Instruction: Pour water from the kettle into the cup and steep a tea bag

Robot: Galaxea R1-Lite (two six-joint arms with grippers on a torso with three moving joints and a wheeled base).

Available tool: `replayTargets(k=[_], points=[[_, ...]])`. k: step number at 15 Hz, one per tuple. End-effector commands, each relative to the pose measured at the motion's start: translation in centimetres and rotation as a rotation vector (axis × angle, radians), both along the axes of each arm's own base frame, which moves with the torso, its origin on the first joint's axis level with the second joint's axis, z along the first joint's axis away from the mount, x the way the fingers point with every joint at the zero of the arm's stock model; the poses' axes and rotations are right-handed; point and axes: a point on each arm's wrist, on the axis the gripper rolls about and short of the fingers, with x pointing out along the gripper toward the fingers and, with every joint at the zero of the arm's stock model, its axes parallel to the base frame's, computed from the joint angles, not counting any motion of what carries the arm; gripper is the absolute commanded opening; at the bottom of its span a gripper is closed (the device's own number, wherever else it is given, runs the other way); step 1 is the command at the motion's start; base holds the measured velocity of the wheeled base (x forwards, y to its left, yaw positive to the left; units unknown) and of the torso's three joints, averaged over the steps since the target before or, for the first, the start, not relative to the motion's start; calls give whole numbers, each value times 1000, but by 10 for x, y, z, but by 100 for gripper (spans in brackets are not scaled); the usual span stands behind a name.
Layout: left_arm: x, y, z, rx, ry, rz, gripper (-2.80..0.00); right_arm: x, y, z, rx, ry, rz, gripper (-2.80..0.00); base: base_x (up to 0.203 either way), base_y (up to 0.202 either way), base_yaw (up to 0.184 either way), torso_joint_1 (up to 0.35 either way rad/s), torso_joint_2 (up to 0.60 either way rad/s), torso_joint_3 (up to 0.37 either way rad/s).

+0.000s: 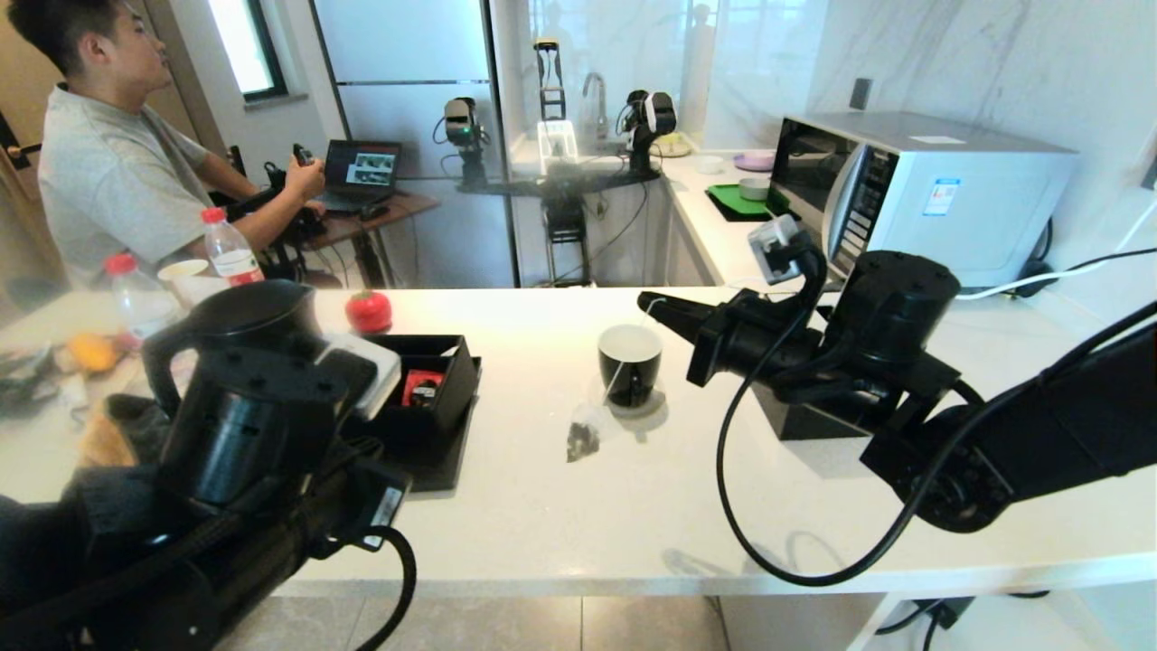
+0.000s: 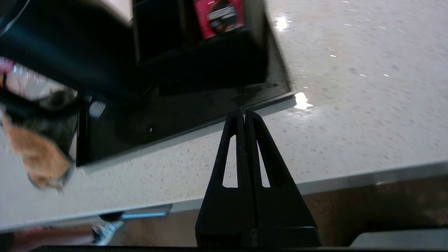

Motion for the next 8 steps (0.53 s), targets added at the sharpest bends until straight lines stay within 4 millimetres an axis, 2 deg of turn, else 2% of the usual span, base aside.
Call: replayTargets(k=[1,4,8], points=[[2,17,0,-65,-21,95,-280,0,-2,0,5,-9,-3,-280,0,0,0,0,0,0],[9,31,-12,-240,-39,265,-280,1,-3,0,3,-7,-7,-280,0,0,0,0,0,0],[4,74,-39,-197,-78,544,-280,2,-2,0,2,-8,-7,-280,0,0,0,0,0,0]])
